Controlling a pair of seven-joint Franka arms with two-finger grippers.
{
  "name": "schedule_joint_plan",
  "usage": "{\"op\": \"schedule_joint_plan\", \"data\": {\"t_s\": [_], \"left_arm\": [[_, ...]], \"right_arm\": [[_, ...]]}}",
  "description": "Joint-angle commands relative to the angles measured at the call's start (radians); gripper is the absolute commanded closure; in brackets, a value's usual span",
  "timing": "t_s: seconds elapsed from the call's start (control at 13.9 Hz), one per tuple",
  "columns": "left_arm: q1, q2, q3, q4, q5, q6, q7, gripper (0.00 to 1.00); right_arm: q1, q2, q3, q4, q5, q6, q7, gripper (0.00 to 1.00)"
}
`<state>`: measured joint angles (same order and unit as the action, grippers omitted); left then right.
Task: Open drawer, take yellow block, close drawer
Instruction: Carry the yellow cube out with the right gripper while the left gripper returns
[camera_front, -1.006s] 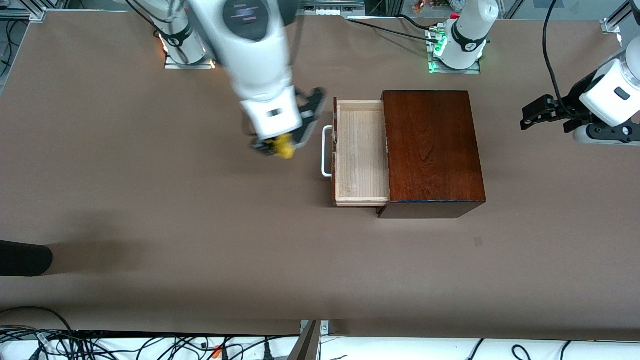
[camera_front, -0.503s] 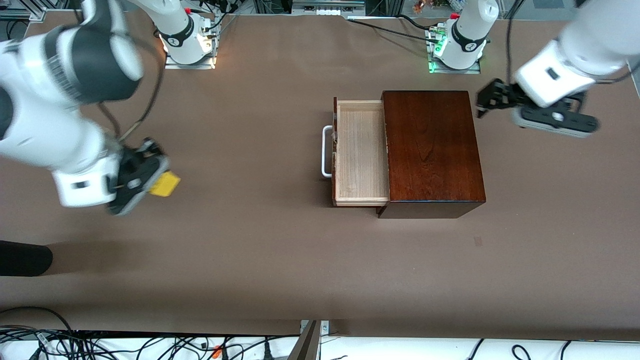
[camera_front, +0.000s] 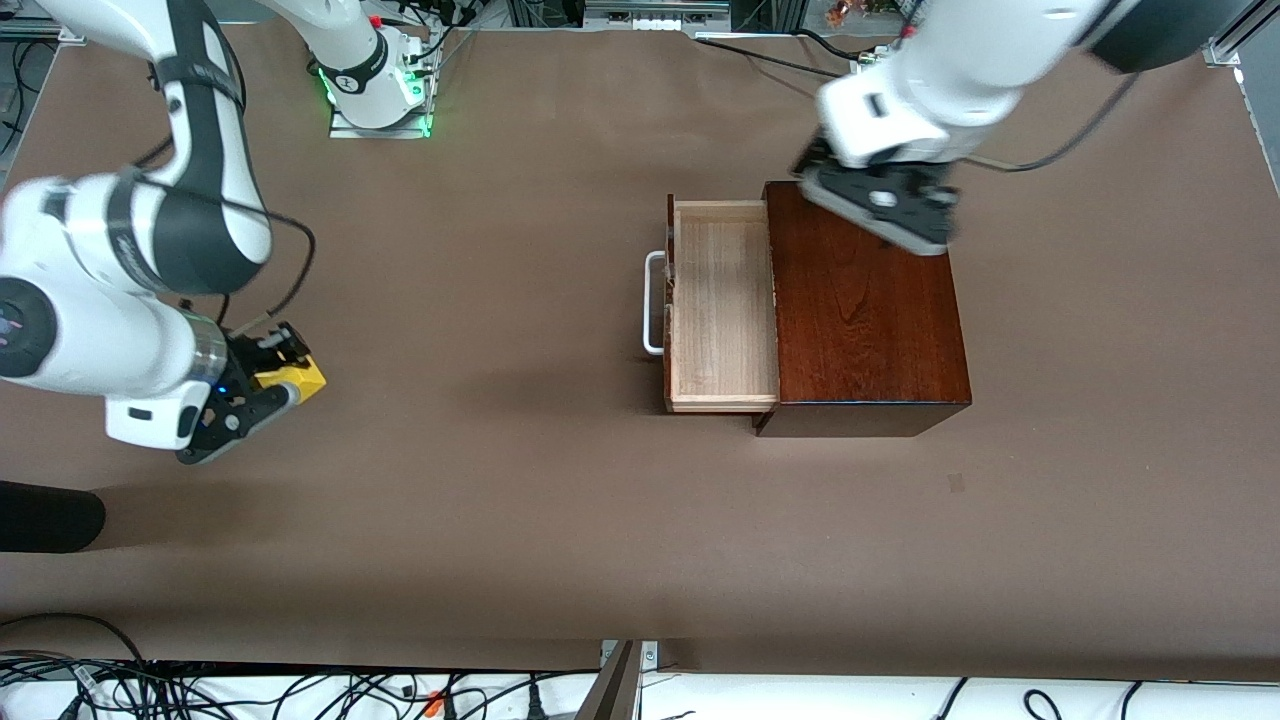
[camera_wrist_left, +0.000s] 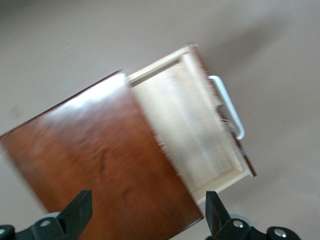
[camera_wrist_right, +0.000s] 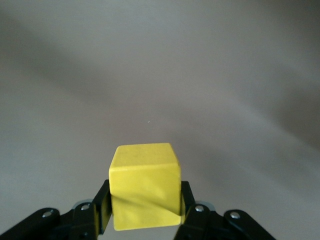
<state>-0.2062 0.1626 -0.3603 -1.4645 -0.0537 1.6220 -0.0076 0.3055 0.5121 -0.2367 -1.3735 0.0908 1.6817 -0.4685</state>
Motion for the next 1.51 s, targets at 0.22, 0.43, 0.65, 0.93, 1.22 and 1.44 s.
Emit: {"op": "schedule_joint_plan", "data": {"t_s": [0.22, 0.43, 0.65, 0.93, 1.22, 1.44], "left_arm": [[-0.183, 0.146, -0.002, 0.049, 0.003, 0.127, 0.106, 0.00], [-0.268, 0.204, -0.002, 0.049, 0.082, 0.157, 0.256, 0.00], [-0.347, 0.258, 0.000, 0.049, 0.174, 0.184, 0.343, 0.00], [-0.375, 0.333, 0.001, 0.049, 0.264, 0.237, 0.572, 0.00], [-0.377, 0.380, 0.003, 0.046, 0.267, 0.276, 0.693, 0.00], [-0.381, 0.425, 0.004, 0.044, 0.290, 0.318, 0.692, 0.00]], "right_arm": [[0.023, -0.029, -0.009, -0.278, 0.021, 0.268, 0.249, 0.92], [0.027, -0.027, -0.006, -0.389, 0.027, 0.413, 0.310, 0.92], [0.038, -0.004, -0.006, -0.430, 0.029, 0.490, 0.399, 0.92], [0.049, 0.048, -0.006, -0.432, 0.029, 0.520, 0.470, 0.92], [0.047, 0.071, -0.006, -0.432, 0.040, 0.526, 0.470, 0.85], [0.046, 0.068, -0.007, -0.424, 0.038, 0.518, 0.462, 0.01]]}}
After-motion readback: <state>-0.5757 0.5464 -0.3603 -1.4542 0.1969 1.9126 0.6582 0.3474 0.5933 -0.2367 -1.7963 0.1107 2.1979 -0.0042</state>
